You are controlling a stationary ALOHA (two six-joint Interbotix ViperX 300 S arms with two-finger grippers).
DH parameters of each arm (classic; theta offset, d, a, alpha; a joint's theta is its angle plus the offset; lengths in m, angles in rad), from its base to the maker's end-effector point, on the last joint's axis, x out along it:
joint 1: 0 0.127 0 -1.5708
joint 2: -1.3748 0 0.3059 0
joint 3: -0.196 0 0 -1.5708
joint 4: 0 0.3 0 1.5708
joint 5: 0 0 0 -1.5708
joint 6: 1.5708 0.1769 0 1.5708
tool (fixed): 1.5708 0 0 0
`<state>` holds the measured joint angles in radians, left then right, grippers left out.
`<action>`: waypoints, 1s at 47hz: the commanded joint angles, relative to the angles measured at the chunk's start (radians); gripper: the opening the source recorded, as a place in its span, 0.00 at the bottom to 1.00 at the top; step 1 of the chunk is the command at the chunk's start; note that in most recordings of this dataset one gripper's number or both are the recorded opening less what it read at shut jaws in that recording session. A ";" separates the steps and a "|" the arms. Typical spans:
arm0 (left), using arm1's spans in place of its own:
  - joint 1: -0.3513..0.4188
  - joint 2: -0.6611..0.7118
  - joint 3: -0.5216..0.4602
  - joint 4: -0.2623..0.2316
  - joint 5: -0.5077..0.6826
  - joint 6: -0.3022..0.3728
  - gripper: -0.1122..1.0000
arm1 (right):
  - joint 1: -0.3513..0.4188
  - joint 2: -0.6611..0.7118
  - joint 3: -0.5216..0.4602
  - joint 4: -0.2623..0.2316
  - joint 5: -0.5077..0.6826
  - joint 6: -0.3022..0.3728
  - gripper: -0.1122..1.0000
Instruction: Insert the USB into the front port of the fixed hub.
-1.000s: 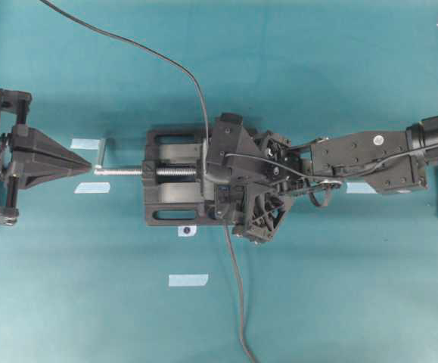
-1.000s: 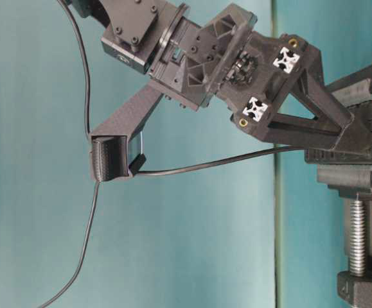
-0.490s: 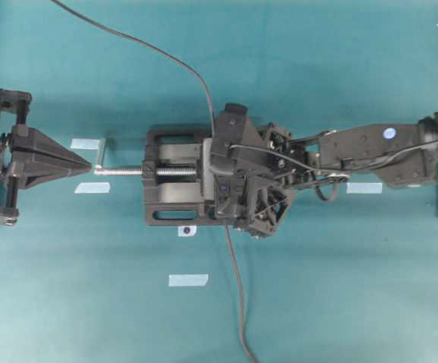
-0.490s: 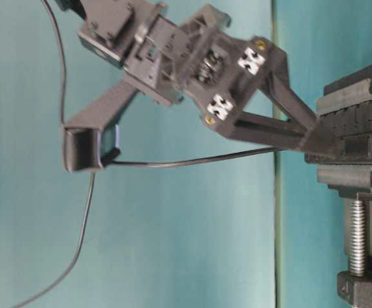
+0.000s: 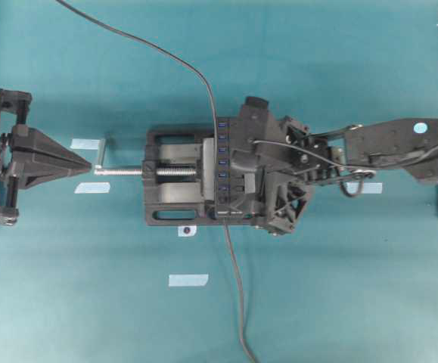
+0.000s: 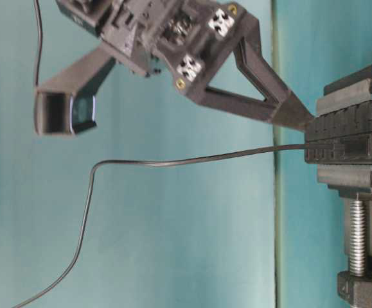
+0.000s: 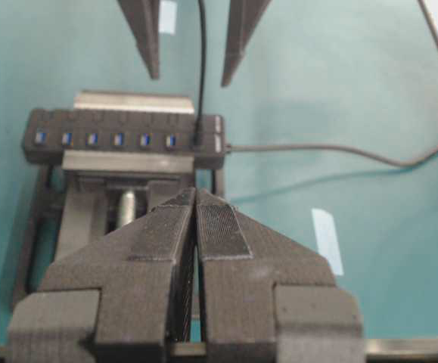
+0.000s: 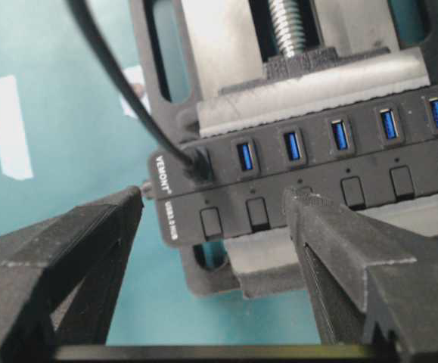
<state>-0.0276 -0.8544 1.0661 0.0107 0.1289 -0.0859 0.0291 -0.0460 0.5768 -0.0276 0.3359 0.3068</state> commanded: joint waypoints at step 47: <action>-0.002 0.005 -0.020 0.003 -0.011 -0.003 0.10 | 0.005 -0.189 0.160 -0.006 -0.227 -0.015 0.81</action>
<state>-0.0276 -0.8544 1.0661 0.0123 0.1273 -0.0874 0.0307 -0.2025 0.7363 -0.0322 0.1365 0.3037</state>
